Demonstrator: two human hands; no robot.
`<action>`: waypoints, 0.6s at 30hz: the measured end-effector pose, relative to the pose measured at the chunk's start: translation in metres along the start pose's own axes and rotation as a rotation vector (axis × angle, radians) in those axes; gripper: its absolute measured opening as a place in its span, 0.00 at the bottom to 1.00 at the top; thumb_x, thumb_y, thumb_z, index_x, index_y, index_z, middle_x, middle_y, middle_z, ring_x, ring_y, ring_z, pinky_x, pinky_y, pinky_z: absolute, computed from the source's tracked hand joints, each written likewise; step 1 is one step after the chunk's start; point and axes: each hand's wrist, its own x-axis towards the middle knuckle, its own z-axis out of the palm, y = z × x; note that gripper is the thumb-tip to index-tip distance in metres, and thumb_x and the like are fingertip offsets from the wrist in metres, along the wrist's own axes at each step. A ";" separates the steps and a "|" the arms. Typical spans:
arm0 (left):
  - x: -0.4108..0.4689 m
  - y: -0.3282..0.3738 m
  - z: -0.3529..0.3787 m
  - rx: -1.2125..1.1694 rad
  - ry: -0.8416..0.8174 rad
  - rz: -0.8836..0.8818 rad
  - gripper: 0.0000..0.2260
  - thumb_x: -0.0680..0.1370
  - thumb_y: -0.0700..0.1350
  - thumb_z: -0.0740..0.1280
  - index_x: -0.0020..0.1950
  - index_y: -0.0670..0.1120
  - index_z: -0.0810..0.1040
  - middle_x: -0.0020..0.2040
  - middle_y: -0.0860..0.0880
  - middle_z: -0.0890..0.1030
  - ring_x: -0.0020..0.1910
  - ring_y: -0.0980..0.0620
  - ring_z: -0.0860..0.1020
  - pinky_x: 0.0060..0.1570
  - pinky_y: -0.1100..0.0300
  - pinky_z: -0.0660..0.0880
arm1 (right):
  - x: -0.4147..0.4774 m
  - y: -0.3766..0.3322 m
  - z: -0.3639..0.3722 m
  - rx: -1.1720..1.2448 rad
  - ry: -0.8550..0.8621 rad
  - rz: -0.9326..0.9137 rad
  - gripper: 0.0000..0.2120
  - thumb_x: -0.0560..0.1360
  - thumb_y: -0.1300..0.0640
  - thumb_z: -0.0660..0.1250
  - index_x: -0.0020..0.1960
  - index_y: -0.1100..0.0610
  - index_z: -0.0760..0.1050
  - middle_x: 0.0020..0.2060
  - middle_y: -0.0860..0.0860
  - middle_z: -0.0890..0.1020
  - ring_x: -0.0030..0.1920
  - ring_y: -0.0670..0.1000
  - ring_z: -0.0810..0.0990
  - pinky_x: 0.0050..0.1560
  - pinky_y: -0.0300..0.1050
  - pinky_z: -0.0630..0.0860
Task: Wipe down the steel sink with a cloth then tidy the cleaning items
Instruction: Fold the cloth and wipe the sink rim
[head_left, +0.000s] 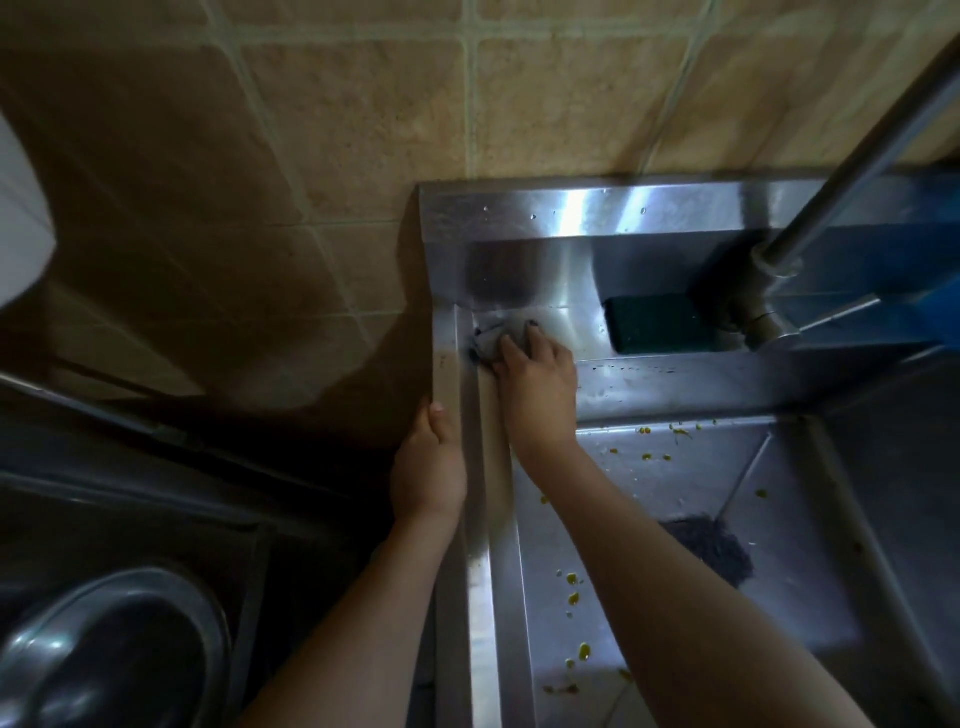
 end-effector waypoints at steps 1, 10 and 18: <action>0.000 0.000 0.000 0.000 -0.002 0.003 0.20 0.82 0.50 0.48 0.72 0.46 0.65 0.68 0.42 0.72 0.67 0.41 0.69 0.64 0.55 0.65 | -0.001 0.000 -0.002 0.010 0.009 -0.016 0.09 0.65 0.60 0.74 0.46 0.59 0.82 0.50 0.61 0.81 0.47 0.64 0.79 0.45 0.48 0.77; -0.012 0.001 -0.007 0.038 0.012 0.052 0.20 0.82 0.53 0.48 0.64 0.47 0.71 0.60 0.42 0.75 0.58 0.43 0.74 0.51 0.57 0.66 | -0.031 0.013 -0.045 0.517 0.043 0.278 0.11 0.75 0.63 0.65 0.56 0.62 0.79 0.52 0.57 0.81 0.54 0.56 0.77 0.53 0.36 0.69; -0.036 -0.004 -0.030 -0.044 -0.030 0.121 0.14 0.81 0.45 0.56 0.64 0.42 0.71 0.61 0.42 0.73 0.58 0.44 0.72 0.47 0.62 0.62 | -0.079 0.024 -0.110 0.719 0.089 0.463 0.14 0.76 0.61 0.66 0.61 0.59 0.76 0.56 0.53 0.80 0.55 0.48 0.76 0.55 0.33 0.68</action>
